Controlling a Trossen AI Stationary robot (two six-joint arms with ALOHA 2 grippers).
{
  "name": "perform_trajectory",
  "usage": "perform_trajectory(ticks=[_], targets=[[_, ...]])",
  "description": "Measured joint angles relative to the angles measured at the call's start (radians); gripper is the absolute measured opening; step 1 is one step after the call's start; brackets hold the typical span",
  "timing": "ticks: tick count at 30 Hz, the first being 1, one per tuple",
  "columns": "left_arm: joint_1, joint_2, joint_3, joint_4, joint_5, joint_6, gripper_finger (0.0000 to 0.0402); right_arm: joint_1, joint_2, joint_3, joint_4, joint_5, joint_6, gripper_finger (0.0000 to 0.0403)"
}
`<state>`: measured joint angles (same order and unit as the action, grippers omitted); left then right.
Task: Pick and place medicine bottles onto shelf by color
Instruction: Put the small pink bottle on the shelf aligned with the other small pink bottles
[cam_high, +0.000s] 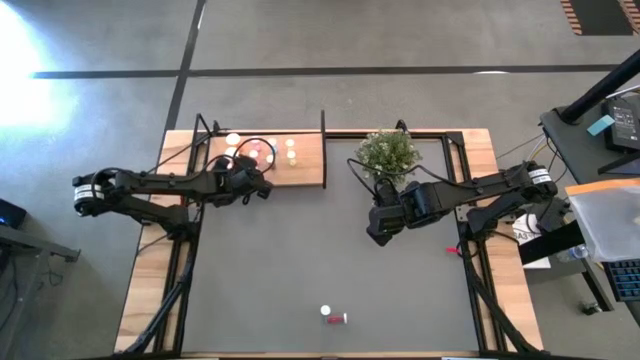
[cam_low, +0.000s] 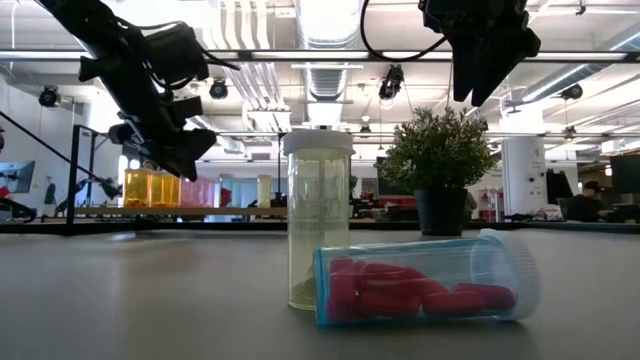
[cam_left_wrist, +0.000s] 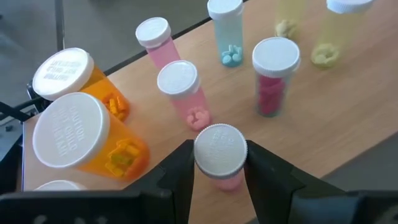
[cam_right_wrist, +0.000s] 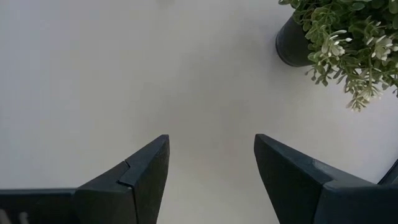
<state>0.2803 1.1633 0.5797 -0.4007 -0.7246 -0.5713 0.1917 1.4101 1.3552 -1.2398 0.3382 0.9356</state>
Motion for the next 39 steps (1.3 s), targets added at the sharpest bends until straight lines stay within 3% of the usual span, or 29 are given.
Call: perform_trajectory(ticks=[20, 33, 39], targets=[[0.001, 0.000, 0.000, -0.008, 0.004, -0.047, 0.0114, 0.000, 0.000, 0.000, 0.001, 0.000, 0.010, 0.0226], [0.001, 0.003, -0.005, -0.009, 0.059, -0.052, 0.0189, 0.000, 0.000, 0.000, 0.001, 0.000, 0.008, 0.0226], [0.001, -0.005, 0.006, -0.006, 0.067, -0.052, 0.0199, 0.000, 0.000, 0.000, 0.001, 0.000, 0.008, 0.0226]])
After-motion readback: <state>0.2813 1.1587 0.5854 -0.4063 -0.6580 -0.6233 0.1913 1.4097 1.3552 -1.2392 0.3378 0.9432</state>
